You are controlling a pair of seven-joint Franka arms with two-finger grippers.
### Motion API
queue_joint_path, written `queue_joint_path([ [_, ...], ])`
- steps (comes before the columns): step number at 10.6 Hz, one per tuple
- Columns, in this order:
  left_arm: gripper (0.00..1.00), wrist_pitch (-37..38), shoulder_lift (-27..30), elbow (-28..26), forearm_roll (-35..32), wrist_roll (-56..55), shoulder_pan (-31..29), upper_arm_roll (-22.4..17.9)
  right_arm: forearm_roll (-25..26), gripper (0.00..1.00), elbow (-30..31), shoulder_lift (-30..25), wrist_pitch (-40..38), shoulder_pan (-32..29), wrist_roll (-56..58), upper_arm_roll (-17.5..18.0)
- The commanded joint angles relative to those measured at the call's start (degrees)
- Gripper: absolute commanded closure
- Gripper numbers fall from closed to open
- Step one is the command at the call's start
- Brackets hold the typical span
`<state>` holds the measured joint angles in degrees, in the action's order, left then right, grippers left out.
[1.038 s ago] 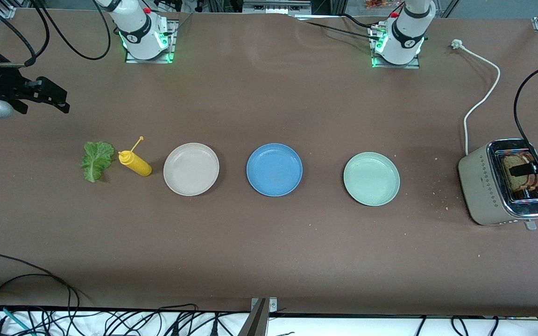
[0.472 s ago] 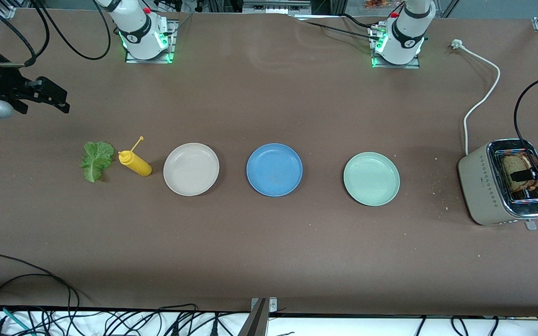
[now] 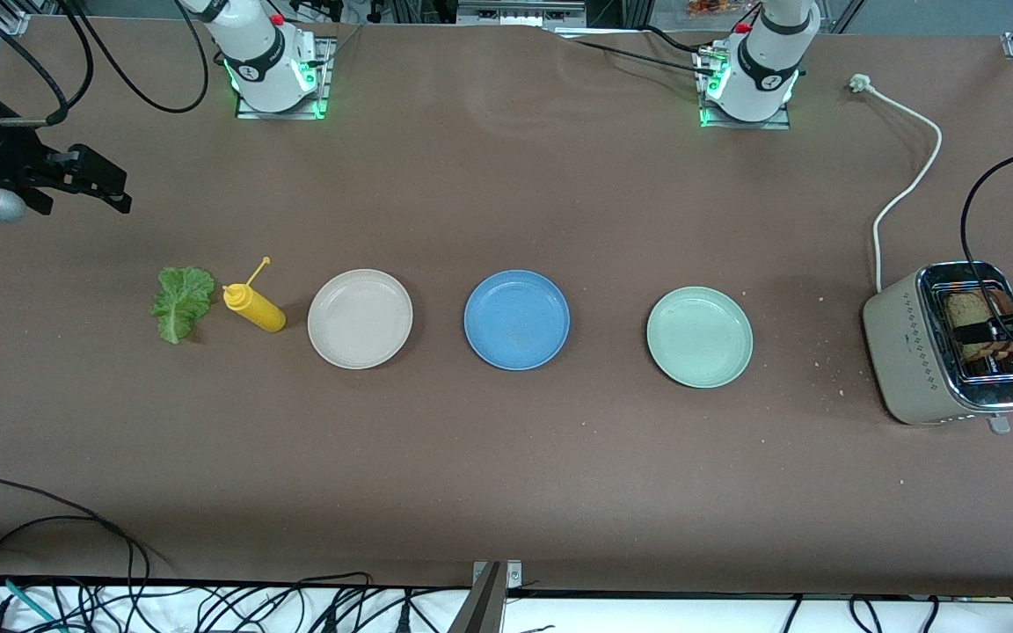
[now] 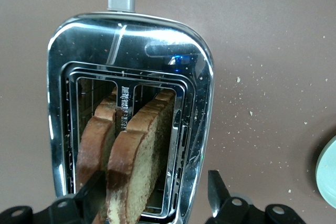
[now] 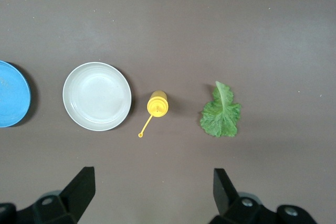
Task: Make sandwich in blue plate with both arms
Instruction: 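Lower the left gripper over the toaster onto a bread slice, then grasp the bread slice with the left gripper and lift it out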
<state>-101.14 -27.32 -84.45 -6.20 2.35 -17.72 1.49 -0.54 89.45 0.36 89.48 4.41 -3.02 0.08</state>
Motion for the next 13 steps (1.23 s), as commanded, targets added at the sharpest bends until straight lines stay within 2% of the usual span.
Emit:
queue_joint_path([
  [1,0.13,0.2,-0.4,0.0,-1.6,2.4,-0.6,0.5,-1.1,0.0,-1.2,0.3,-0.4,-0.1,0.0,0.0],
  [13,0.12,0.2,-1.7,0.3,-4.2,3.4,-1.0,0.5,-1.2,0.0,-2.5,1.0,-0.4,-0.2,0.1,0.0],
])
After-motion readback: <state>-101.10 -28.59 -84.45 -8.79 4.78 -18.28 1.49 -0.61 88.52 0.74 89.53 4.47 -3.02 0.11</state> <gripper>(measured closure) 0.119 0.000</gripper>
